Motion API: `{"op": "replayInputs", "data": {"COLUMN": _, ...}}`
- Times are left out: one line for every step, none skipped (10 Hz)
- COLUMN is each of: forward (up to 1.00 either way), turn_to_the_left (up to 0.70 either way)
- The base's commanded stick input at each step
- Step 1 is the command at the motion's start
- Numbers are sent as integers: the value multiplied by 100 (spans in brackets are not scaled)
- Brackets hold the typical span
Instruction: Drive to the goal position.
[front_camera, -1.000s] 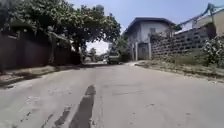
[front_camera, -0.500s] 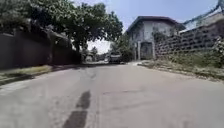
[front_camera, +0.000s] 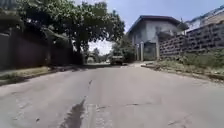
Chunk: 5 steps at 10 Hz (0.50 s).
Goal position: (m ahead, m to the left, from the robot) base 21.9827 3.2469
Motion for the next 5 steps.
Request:
{"op": "replayInputs", "data": {"forward": 100, "turn_to_the_left": -1}}
{"op": "replayInputs", "data": {"forward": 100, "turn_to_the_left": -2}}
{"op": "replayInputs", "data": {"forward": 100, "turn_to_the_left": -2}}
{"op": "replayInputs", "data": {"forward": 100, "turn_to_the_left": -2}}
{"op": "replayInputs", "data": {"forward": 100, "turn_to_the_left": -2}}
